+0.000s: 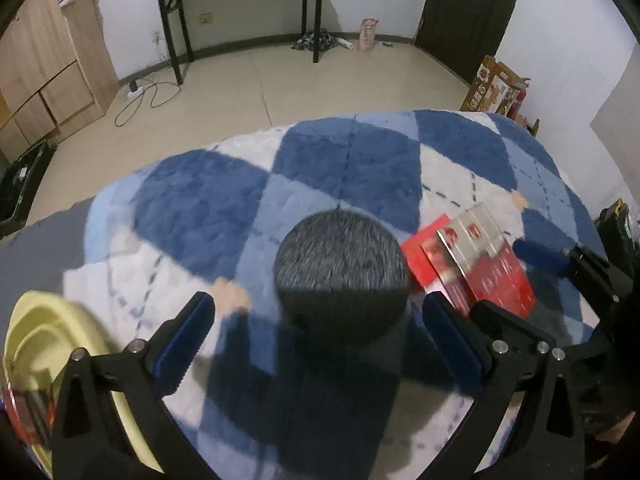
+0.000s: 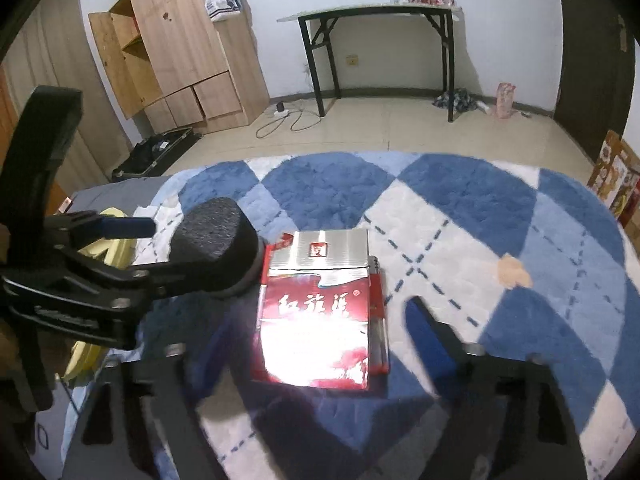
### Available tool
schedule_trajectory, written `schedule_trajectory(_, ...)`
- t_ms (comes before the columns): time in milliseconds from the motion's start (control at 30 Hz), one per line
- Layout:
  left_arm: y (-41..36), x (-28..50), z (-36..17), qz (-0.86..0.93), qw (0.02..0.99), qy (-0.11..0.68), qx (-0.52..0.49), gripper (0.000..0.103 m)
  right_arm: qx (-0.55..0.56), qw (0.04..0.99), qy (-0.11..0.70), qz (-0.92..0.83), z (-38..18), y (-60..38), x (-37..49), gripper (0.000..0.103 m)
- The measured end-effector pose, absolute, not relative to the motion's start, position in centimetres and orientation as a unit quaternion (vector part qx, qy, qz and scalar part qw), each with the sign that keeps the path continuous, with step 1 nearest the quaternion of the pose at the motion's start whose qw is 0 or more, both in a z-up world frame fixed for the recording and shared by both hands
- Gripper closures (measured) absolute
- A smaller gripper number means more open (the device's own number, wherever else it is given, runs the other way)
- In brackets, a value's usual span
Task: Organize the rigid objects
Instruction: 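Grasp the red-and-silver pack with the right tool while the left tool grasps the black foam container, then carry the red-and-silver pack and black foam container into the yellow tray and release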
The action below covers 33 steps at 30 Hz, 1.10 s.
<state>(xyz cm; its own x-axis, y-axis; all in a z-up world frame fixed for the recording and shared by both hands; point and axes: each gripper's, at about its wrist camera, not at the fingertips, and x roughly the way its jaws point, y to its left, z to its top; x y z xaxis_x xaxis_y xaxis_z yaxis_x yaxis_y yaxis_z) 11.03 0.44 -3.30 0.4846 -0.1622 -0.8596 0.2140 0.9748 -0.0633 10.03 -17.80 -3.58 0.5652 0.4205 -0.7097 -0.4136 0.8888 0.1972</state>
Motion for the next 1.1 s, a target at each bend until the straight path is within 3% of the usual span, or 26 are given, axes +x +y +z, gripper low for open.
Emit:
schedule_trajectory(33, 0.1, 11.3, -3.4, -0.112, 0.864, 0.490, 0.027, 0.002, 0.008, 0.882, 0.405, 0.242, -4.1, -17.8, 10.4, 0.046)
schedule_trajectory(67, -0.2, 11.5, -3.4, -0.114, 0.869, 0.482, 0.026, 0.004, 0.013, 0.882, 0.402, 0.248, -4.3, -18.0, 10.6, 0.045)
schedule_trajectory(133, -0.4, 11.6, -3.1, -0.118, 0.873, 0.473, 0.019, 0.035, 0.019, 0.888, 0.387, 0.246, -4.3, -18.8, 10.6, 0.045)
schedule_trajectory(367, 1.9, 9.1, 1.1, -0.127, 0.881, 0.455, 0.004, 0.035, 0.108, 0.907, 0.355, 0.200, -2.0, -26.0, 10.5, 0.045)
schedule_trajectory(633, 9.4, 2.3, 8.5, -0.091, 0.903, 0.419, -0.017, 0.035, 0.094, 0.915, 0.340, 0.195, -0.4, -27.2, 8.2, 0.045)
schedule_trajectory(900, 21.1, -4.0, 11.5, 0.005, 0.912, 0.410, -0.023, 0.035, 0.006, 0.898, 0.316, 0.305, 4.5, -16.9, 3.5, 0.045)
schedule_trajectory(1100, 26.8, -8.2, 6.5, 0.044, 0.893, 0.445, -0.049, 0.035, -0.023, 0.848, 0.344, 0.402, 4.4, -4.0, 1.1, 0.045)
